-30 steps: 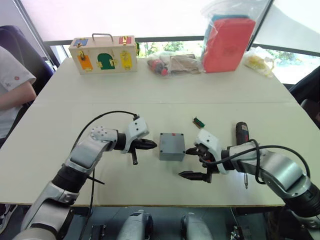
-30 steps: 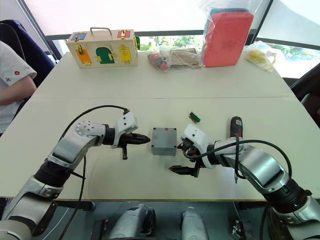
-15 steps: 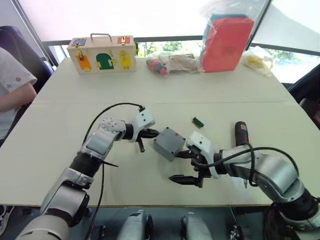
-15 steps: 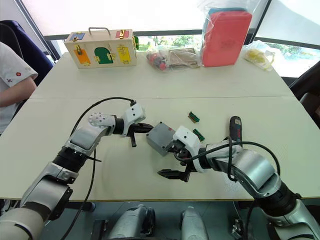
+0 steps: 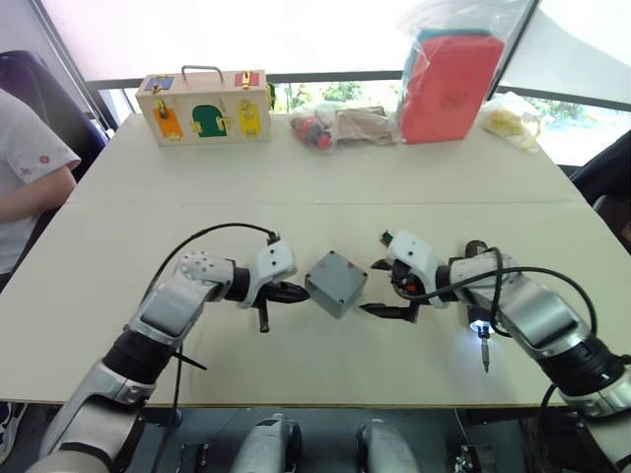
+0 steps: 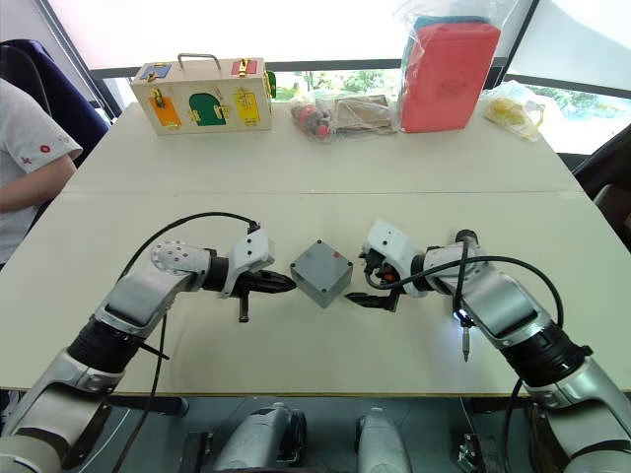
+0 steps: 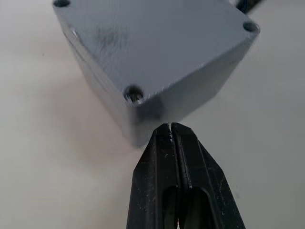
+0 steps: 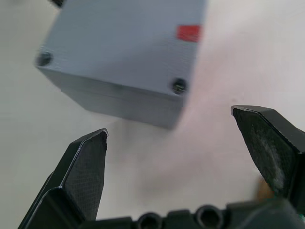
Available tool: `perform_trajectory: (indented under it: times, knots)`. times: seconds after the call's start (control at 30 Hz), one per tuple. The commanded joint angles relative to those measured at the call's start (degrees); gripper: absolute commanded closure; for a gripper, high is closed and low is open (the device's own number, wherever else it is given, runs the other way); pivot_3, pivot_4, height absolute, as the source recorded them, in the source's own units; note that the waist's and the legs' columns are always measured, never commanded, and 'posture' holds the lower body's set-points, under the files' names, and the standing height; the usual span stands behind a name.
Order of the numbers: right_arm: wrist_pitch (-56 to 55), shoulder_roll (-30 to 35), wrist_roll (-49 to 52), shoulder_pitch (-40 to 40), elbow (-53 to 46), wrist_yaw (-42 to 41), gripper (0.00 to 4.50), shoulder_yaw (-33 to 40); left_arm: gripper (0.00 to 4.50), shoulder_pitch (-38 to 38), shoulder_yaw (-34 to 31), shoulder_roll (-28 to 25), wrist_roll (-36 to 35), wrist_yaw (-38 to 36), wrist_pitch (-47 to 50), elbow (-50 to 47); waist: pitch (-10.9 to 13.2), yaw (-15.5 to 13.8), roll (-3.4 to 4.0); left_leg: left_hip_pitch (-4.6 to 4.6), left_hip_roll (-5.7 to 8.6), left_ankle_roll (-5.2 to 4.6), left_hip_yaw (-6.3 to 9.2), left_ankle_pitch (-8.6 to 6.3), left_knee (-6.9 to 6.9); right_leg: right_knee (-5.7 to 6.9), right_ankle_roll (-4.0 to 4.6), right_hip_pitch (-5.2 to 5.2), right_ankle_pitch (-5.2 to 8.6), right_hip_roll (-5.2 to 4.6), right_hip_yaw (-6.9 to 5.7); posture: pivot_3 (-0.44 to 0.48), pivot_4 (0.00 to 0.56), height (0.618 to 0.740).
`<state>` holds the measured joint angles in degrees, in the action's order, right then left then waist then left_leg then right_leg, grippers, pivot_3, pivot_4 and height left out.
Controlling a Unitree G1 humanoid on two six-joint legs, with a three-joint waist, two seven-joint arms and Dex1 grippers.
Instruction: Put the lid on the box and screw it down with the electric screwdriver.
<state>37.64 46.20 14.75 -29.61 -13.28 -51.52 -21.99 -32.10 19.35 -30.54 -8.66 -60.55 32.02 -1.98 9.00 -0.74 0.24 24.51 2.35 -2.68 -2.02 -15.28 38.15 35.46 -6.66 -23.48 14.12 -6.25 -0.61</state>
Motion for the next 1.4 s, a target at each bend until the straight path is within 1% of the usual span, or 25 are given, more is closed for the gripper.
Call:
perform_trajectory:
  times: [0.03, 0.17, 0.4, 0.63, 0.9, 1.03, 1.13, 1.2, 1.27, 1.33, 1.4]
  knots:
    - [0.1, 0.1, 0.4, 0.4, -3.6, -2.4, 0.03, 0.9, 4.50, -2.8, -0.4, 2.0, 1.7, 3.2, -1.7, 2.2, 0.0, -0.1, 0.00, 0.00, 0.00, 0.00, 0.00, 0.00, 0.02, 0.00, 0.00, 0.01, 0.00, 0.02, -0.01, 0.000, 0.150, 0.740]
    - [3.8, 0.1, 2.7, 2.7, -8.3, -3.4, 0.03, 2.5, 4.50, -4.8, -1.2, 3.8, 1.8, 4.2, -2.7, 5.3, 0.0, 0.0, 0.00, -0.01, 0.00, -0.02, 0.02, -0.01, 0.06, 0.01, -0.01, 0.05, 0.00, 0.06, -0.07, 0.000, 0.150, 0.740]
    - [7.8, -1.1, 3.5, 4.7, -12.1, -1.8, 0.03, 4.4, 4.50, -5.6, -1.1, 3.8, 1.7, 2.8, -3.9, 7.0, 0.0, 0.1, 0.00, -0.01, -0.02, -0.01, 0.05, 0.00, 0.06, 0.02, -0.01, 0.03, 0.00, 0.11, -0.08, 0.000, 0.150, 0.740]
    - [7.8, -2.3, 2.4, 4.8, -11.5, 0.2, 0.03, 4.9, 4.50, -3.9, -0.5, 2.4, 0.0, -1.3, -2.7, 3.4, 0.0, 0.1, 0.00, -0.01, -0.02, 0.01, 0.07, 0.01, 0.06, 0.02, -0.01, 0.04, 0.00, 0.10, -0.03, 0.000, 0.150, 0.740]
    - [7.4, -2.7, 2.0, 3.9, -10.2, -0.3, 0.03, 5.0, 4.50, -3.3, -0.6, 3.3, -0.4, -1.5, -1.5, 1.7, 0.0, 0.0, 0.00, -0.01, -0.02, 0.02, 0.07, 0.01, 0.06, 0.02, -0.01, 0.04, 0.00, 0.09, -0.03, 0.000, 0.150, 0.740]
    - [7.4, -1.5, 2.1, 3.8, -10.5, -1.3, 0.03, 5.8, 4.50, -3.3, -0.8, 3.1, -0.1, -1.4, -1.6, 1.8, 0.0, 0.0, 0.00, -0.01, -0.02, 0.02, 0.07, 0.01, 0.06, 0.02, -0.01, 0.04, 0.00, 0.10, -0.03, 0.000, 0.150, 0.740]
    - [9.0, 1.5, 5.1, 3.2, -11.2, -4.1, 0.03, 10.5, 4.50, -3.7, -2.3, 1.7, -1.1, -2.2, -1.1, 1.4, 0.0, 0.0, 0.00, -0.01, -0.02, 0.02, 0.07, 0.01, 0.06, 0.02, -0.01, 0.04, 0.00, 0.10, -0.04, 0.000, 0.150, 0.740]
    - [10.9, 2.2, 8.6, 1.6, -9.8, -5.0, 0.03, 15.4, 4.50, -4.2, -4.3, 0.8, -2.6, -2.8, -0.6, 1.3, 0.0, 0.0, 0.00, -0.01, -0.02, 0.01, 0.07, 0.01, 0.06, 0.01, -0.01, 0.05, 0.00, 0.10, -0.04, 0.000, 0.150, 0.740]
    - [12.5, 1.6, 11.2, -1.0, -6.1, -4.6, 0.03, 19.7, 4.50, -5.1, -6.8, 0.1, -4.9, -3.1, 0.2, 1.4, 0.0, 0.1, 0.00, -0.02, -0.02, 0.01, 0.09, 0.01, 0.06, 0.02, -0.01, 0.05, 0.00, 0.08, -0.03, 0.000, 0.150, 0.740]
    - [12.2, 0.1, 11.6, -3.9, -0.1, -3.3, 0.03, 22.2, 4.50, -6.7, -9.8, 0.3, -7.8, -3.1, 1.9, 1.8, 0.0, 0.1, 0.00, -0.02, -0.03, 0.03, 0.13, 0.02, 0.06, 0.04, -0.01, 0.04, 0.00, 0.08, -0.04, 0.000, 0.150, 0.740]
    - [10.6, -2.2, 10.8, -6.4, 6.4, -1.4, 0.03, 23.2, 4.50, -8.1, -11.8, 0.8, -10.0, -2.7, 3.4, 2.1, 0.0, 0.1, -0.01, -0.05, -0.04, 0.05, 0.15, 0.02, 0.04, 0.04, -0.01, 0.05, 0.00, 0.09, -0.04, 0.000, 0.150, 0.740]
